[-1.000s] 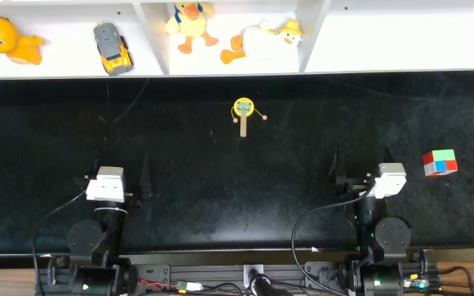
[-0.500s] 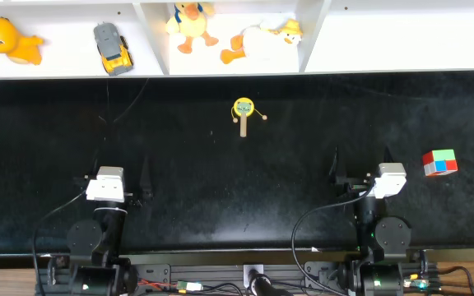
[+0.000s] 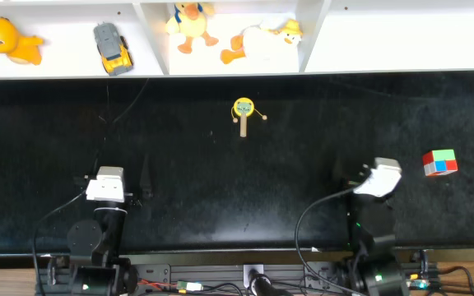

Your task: Store Toys

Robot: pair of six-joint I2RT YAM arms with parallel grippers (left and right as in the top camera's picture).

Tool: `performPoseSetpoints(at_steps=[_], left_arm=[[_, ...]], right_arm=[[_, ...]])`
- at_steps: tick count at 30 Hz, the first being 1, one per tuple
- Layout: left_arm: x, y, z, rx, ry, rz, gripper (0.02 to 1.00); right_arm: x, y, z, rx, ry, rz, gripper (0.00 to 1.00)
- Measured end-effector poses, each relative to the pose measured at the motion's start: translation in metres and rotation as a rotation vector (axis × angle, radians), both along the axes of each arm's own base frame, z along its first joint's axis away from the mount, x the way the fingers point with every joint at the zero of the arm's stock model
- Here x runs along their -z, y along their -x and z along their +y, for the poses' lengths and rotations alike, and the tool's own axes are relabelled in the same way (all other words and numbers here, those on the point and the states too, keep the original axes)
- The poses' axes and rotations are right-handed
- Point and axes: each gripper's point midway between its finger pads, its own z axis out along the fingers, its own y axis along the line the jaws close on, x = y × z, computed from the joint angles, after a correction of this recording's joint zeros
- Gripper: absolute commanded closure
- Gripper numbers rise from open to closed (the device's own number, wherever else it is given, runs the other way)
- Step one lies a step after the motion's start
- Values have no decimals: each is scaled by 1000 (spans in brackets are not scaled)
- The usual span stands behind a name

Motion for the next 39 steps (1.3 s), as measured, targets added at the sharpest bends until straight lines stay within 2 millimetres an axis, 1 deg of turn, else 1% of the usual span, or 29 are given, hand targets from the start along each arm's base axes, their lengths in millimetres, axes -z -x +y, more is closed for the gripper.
performPoseSetpoints(at_steps=[2, 5, 7, 9, 12, 15, 16, 19, 23, 26, 32, 34, 39], left_arm=[[0, 0, 0, 0, 0, -1, 20], [0, 0, 0, 0, 0, -1, 20], [0, 0, 0, 0, 0, -1, 23], [0, 0, 0, 0, 0, -1, 20], [0, 0, 0, 0, 0, -2, 20], [0, 0, 0, -2, 0, -2, 20], [0, 0, 0, -3, -1, -1, 20], [0, 0, 1, -3, -1, -2, 20], [0, 0, 1, -3, -1, -2, 20], [0, 0, 1, -3, -1, -2, 20], [0, 0, 1, -3, 0, -2, 20], [0, 0, 1, -3, 0, -2, 20], [0, 0, 1, -3, -1, -2, 20]], right_arm=[[3, 2, 9, -1, -11, 90, 7], [-9, 2, 26, -6, -12, 188, 5], [-18, -1, 41, -17, 1, 253, 5], [-22, -3, 59, -34, 21, 332, 5], [-16, -1, 83, -45, 73, 464, 7], [-11, 0, 102, -35, 120, 573, 7], [-11, -2, 109, -32, 129, 593, 5], [-15, -15, 140, -49, 109, 623, 5], [-21, -30, 171, -79, 62, 647, 5], [-16, -37, 185, -86, 55, 676, 5], [21, -42, 199, -83, 100, 774, 5], [30, -46, 204, -82, 107, 789, 5], [39, -61, 223, -91, 90, 783, 5]])
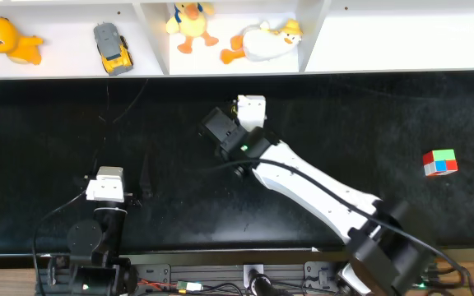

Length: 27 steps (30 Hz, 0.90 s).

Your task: Store Toys

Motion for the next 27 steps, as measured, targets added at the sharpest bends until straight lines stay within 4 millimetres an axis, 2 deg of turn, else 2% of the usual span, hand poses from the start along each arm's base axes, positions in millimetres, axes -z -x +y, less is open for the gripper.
performPoseSetpoints(at_steps=[7, 12, 17, 27], left_arm=[[0, 0, 0, 0, 0, 0, 20], [0, 0, 0, 0, 0, 0, 20], [0, 0, 0, 0, 0, 0, 23], [0, 0, 0, 0, 0, 0, 20]], right_arm=[[28, -11, 12, 0, 10, 11, 5], [34, -19, 19, 2, -3, -12, 5], [37, -24, 17, 15, 0, -22, 5], [42, -40, 0, 73, -1, -26, 3]])
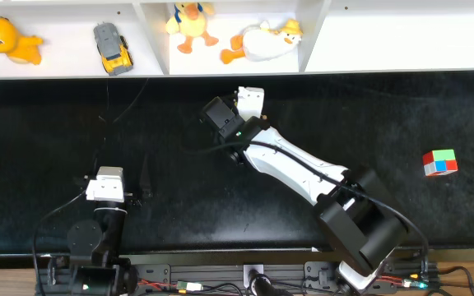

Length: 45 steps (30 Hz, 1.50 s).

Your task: Store Toys

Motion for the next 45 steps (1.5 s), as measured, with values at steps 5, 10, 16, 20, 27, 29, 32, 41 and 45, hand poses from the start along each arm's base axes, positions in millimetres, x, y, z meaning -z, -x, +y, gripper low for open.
performPoseSetpoints(at_steps=[5, 10, 16, 20, 27, 29, 32, 41, 45], left_arm=[[0, 0, 0, 0, 0, 0, 20], [0, 0, 0, 0, 0, 0, 20], [0, 0, 0, 0, 0, 0, 20], [0, 0, 0, 0, 0, 0, 20], [0, 0, 0, 0, 0, 0, 20], [0, 0, 0, 0, 0, 0, 20], [0, 0, 0, 0, 0, 0, 20], [0, 0, 0, 0, 0, 0, 20], [0, 0, 0, 0, 0, 0, 20]], right_arm=[[2, -1, -2, 3, -13, 14, 5], [7, 0, 3, -40, -23, 46, 3], [20, 7, 9, -86, -29, 100, 3], [23, 10, 10, -108, -31, 122, 25], [24, 9, 14, -120, -41, 129, 531], [24, 9, 14, -122, -39, 131, 669], [24, 9, 15, -129, -37, 132, 827], [24, 9, 15, -130, -36, 133, 956], [23, 18, 5, -124, 2, 162, 958]])
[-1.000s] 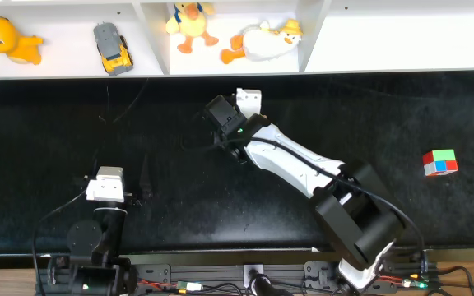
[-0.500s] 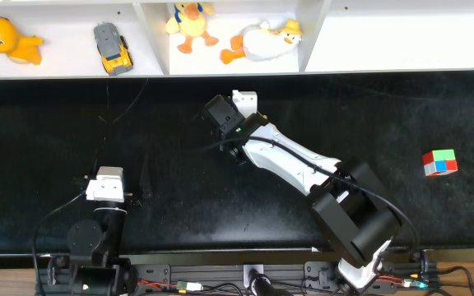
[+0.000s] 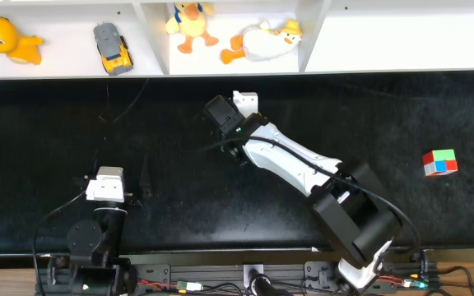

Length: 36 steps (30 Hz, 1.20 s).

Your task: Store Toys

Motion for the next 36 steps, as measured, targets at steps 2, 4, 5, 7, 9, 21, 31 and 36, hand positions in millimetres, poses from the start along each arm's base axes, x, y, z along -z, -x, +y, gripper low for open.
performPoseSetpoints(at_steps=[2, 4, 5, 7, 9, 21, 31, 36], left_arm=[[0, 0, 0, 0, 0, 0, 20], [0, 0, 0, 0, 0, 0, 20], [0, 0, 0, 0, 0, 0, 23], [0, 0, 0, 0, 0, 0, 20], [0, 0, 0, 0, 0, 0, 20], [0, 0, 0, 0, 0, 0, 20], [0, 0, 0, 0, 0, 0, 20], [0, 0, 0, 0, 0, 0, 20]], right_arm=[[-4, 4, -7, 3, 19, 4, 956], [-12, 11, -15, 6, 24, -7, 958], [-14, 14, -18, 6, 25, -8, 958], [-26, 26, -31, 9, 17, -30, 952], [-34, 42, -47, 11, 12, -41, 958], [-80, 86, -162, 201, -15, -143, 956], [-91, 50, -218, 221, 15, -201, 954], [-100, 28, -236, 154, 58, -194, 956]])
